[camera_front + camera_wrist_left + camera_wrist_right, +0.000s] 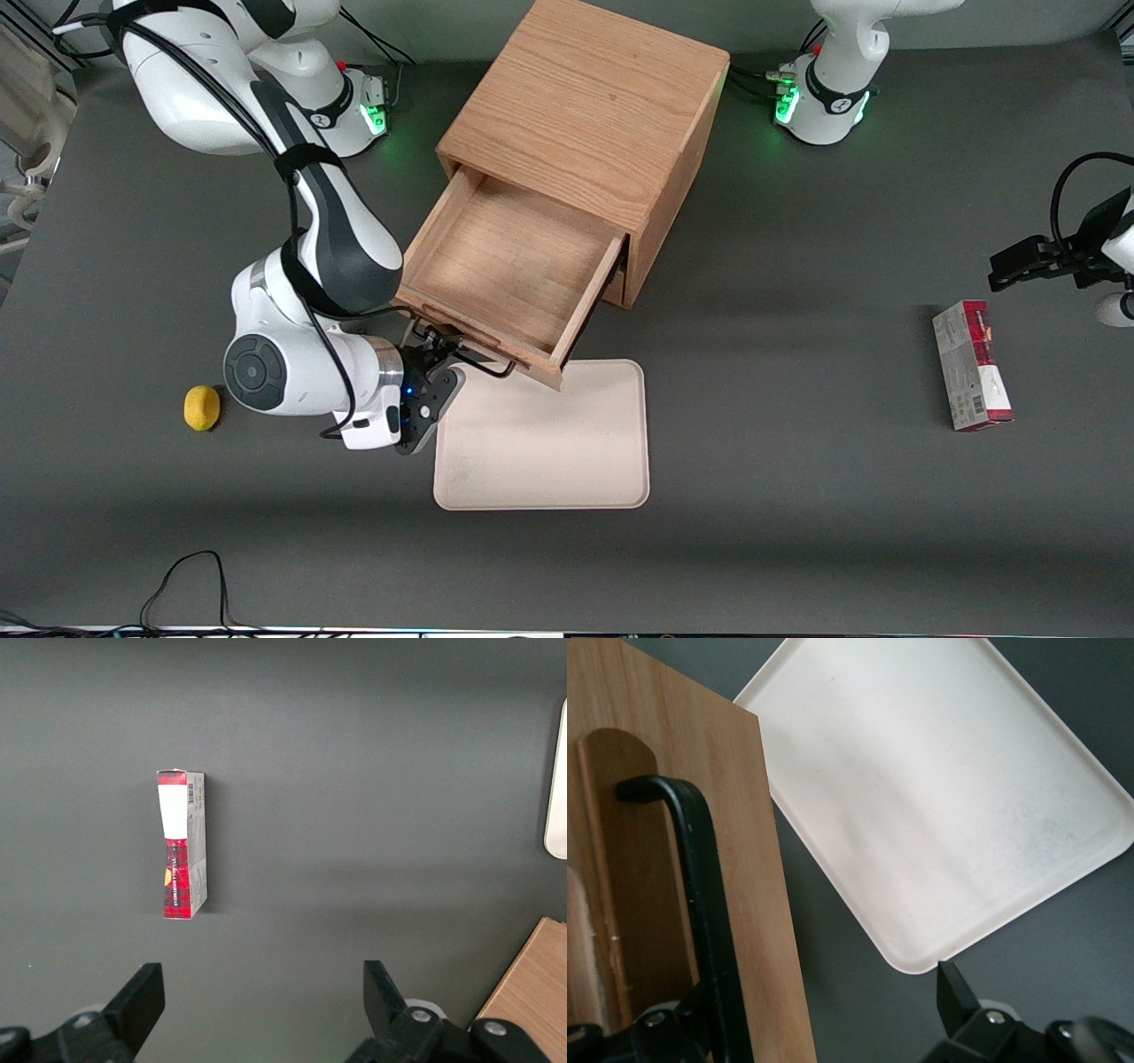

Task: Open upper drawer
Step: 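Keep pulling the handle to slide the drawer further open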

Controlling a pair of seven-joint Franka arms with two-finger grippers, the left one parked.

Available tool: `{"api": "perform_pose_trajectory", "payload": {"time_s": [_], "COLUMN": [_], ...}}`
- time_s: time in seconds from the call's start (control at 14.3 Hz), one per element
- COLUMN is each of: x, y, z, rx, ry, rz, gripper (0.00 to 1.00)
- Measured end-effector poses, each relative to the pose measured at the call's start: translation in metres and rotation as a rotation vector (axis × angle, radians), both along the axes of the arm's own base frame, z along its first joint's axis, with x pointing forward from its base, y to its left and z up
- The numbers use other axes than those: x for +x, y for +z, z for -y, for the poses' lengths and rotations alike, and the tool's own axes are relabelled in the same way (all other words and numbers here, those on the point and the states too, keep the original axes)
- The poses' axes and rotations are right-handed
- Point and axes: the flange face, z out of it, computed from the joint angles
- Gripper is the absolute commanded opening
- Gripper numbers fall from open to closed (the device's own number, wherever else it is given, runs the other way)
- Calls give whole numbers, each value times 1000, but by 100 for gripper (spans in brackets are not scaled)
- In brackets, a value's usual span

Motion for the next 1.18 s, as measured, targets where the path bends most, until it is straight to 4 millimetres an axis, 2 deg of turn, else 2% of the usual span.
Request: {"api": "perform_pose_trajectory", "payload": {"time_s": [1.18], "x": [18], "y": [2], "z": [16], "rx": [13], "ry": [-27], "rz": [26], "gripper": [100]}}
